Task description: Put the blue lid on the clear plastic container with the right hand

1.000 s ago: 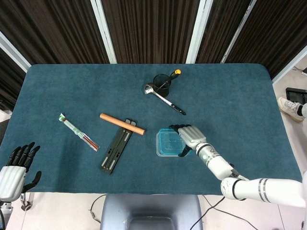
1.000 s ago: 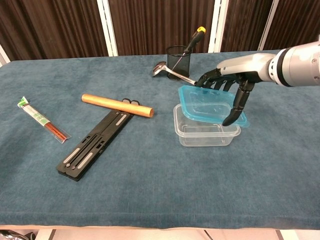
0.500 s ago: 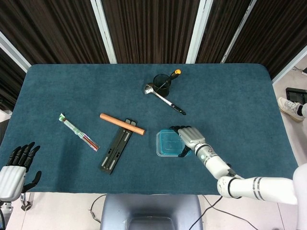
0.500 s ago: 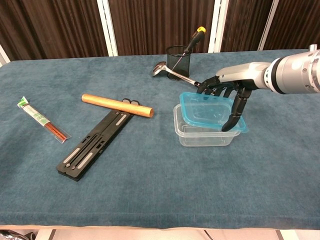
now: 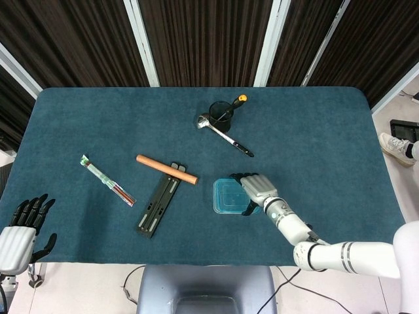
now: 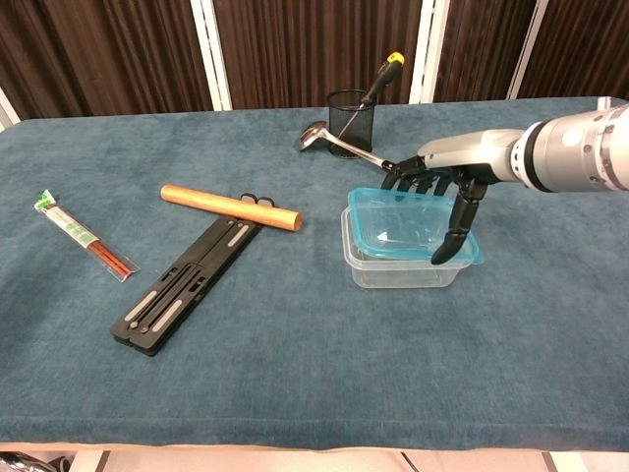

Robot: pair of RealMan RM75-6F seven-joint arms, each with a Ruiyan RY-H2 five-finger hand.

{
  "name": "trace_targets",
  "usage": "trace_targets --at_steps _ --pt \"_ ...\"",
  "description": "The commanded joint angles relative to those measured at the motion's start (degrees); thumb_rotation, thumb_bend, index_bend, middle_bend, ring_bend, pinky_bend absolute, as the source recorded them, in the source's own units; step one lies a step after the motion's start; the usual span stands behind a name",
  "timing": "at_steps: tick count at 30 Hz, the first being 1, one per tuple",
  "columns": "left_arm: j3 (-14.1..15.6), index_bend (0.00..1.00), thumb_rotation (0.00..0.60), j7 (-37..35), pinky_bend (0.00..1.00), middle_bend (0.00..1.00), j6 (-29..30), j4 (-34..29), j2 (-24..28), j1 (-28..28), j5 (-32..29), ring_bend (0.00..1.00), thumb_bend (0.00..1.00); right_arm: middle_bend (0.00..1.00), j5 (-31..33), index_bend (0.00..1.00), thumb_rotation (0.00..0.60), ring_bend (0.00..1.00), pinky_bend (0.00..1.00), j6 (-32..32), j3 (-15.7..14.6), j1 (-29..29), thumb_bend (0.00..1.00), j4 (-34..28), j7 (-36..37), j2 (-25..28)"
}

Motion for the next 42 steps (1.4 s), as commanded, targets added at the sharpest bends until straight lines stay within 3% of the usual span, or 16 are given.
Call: trace_targets --at_steps 1,22,42 --pt "-0.04 0.00 0.600 -0.04 0.07 0.00 0.01 -0.01 0.02 -0.02 -0.03 0.00 0.42 0.49 0.19 0.76 0.600 0.42 0.30 0.20 -0.15 0.18 0.29 0.34 -0.31 -0.41" --pt "0.02 0.00 0.600 -0.36 0.07 0.00 0.18 0.04 0.09 0.03 0.16 0.00 0.42 0.49 2.15 0.75 0.600 0.42 0.30 1.20 -1.01 1.49 0.29 1.24 -3.12 -2.46" --pt "0.04 0.00 0.600 -0.88 0.07 0.00 0.33 0.17 0.21 0.04 0.34 0.00 0.42 0.49 8.19 0.73 0.600 0.42 0.30 4.43 -3.02 4.88 0.29 1.25 -11.16 -4.54"
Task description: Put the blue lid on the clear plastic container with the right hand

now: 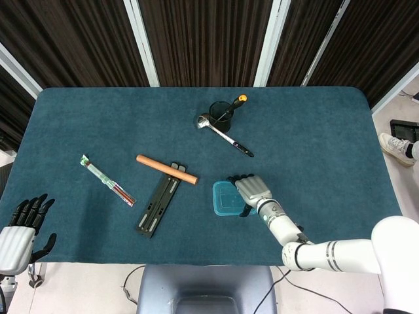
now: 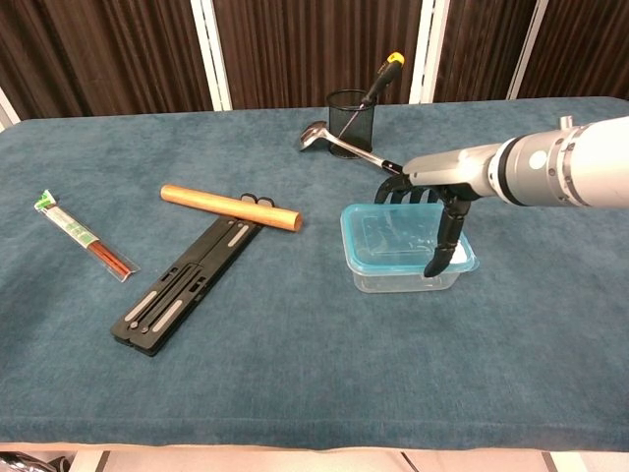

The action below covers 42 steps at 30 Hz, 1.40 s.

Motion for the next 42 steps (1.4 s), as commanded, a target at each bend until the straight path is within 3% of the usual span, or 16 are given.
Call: trace_targets --at_steps 1,29,42 --pt "0.03 0.00 0.600 -0.10 0.07 0.00 0.02 0.03 0.01 0.01 0.04 0.00 0.42 0.49 1.09 0.73 0.600 0.42 0.30 0.64 -0.49 0.64 0.29 -0.05 -1.50 -0.36" --pt "0.03 0.00 0.600 -1.00 0.07 0.00 0.38 0.17 0.21 0.12 0.19 0.00 0.42 0.49 3.63 0.69 0.600 0.39 0.28 2.19 -0.47 1.62 0.29 0.86 -6.07 -2.44" --pt "-0.34 0.00 0.600 -2.08 0.07 0.00 -0.55 0.17 0.42 -0.19 -0.93 0.00 0.42 0.42 4.58 0.55 0.600 0.32 0.24 1.23 -0.45 1.72 0.29 -0.40 -6.36 -0.92"
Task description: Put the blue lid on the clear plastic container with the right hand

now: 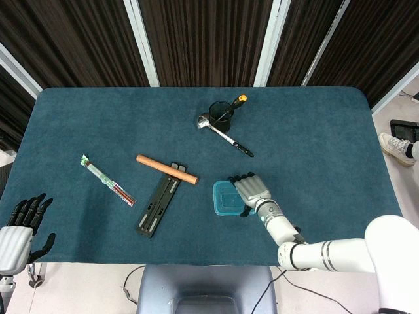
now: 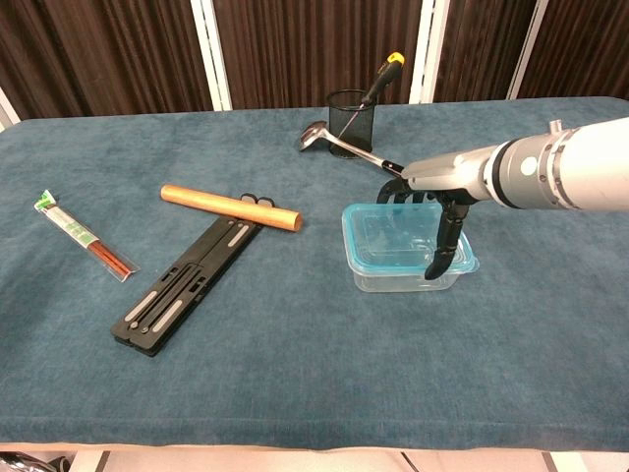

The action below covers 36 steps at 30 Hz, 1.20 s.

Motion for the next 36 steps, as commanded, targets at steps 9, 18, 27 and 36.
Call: trace_targets --at_steps 9,18,27,36 --pt "0.13 0.00 0.600 -0.93 0.08 0.00 1.13 0.89 -0.33 -0.13 1.77 0.01 0.42 0.35 1.17 0.48 0.600 0.22 0.17 -0.05 -0.70 0.68 0.29 -0.39 -1.30 0.37" --pt "0.14 0.00 0.600 -1.38 0.08 0.00 0.27 0.37 0.15 -0.20 0.80 0.01 0.42 0.25 0.32 0.34 0.600 0.17 0.15 1.03 -0.54 0.52 0.29 -0.06 -1.32 -0.26" --pt "0.15 0.00 0.600 -1.54 0.08 0.00 0.37 0.38 0.20 -0.19 0.84 0.01 0.42 0.18 -0.83 0.24 0.600 0.12 0.14 1.85 -0.12 -0.13 0.23 -0.33 -0.96 -0.04" --pt "0.12 0.00 0.600 -1.63 0.08 0.00 0.36 0.37 0.23 -0.22 0.80 0.01 0.42 0.14 -2.24 0.13 0.600 0.09 0.12 2.23 0.38 -0.79 0.19 -0.75 -0.38 0.25"
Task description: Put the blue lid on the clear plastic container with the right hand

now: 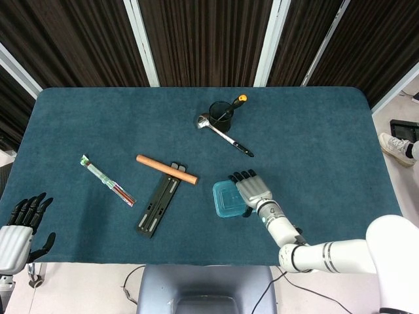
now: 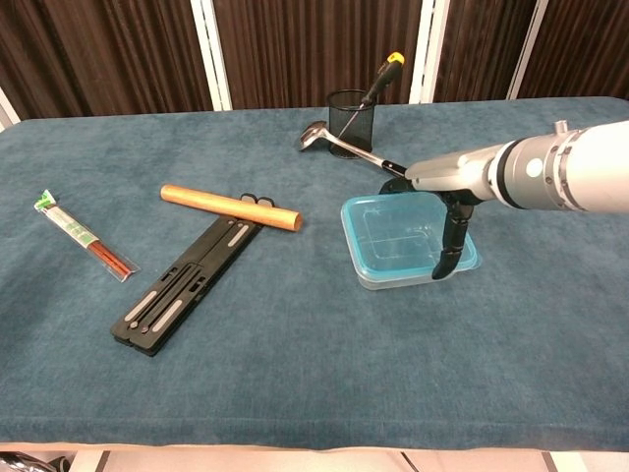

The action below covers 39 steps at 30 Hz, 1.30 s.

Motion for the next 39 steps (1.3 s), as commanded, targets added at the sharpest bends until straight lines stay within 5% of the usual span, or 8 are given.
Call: trace_targets --at_steps 1,20,29,39 --pt "0.02 0.00 0.600 0.00 0.08 0.00 0.02 0.00 0.01 0.01 0.02 0.01 0.42 0.14 -0.32 0.12 0.600 0.08 0.12 0.09 0.12 -0.22 0.19 -0.05 0.19 0.02" --pt "-0.02 0.00 0.600 0.07 0.08 0.00 0.30 0.10 -0.14 0.09 0.09 0.01 0.42 0.13 -4.94 0.11 0.600 0.08 0.11 0.42 1.20 -2.00 0.19 -3.05 2.42 2.89" --pt "0.04 0.00 0.600 0.35 0.08 0.00 0.14 -0.02 -0.17 -0.02 0.21 0.01 0.42 0.13 -9.74 0.40 0.600 0.05 0.10 2.02 2.62 -2.57 0.19 -6.23 3.21 4.78" --pt "0.12 0.00 0.600 0.43 0.08 0.00 0.06 0.06 -0.20 -0.03 0.24 0.01 0.42 0.13 -1.50 0.44 0.600 0.04 0.09 4.43 4.02 2.62 0.19 -3.26 -4.86 0.25"
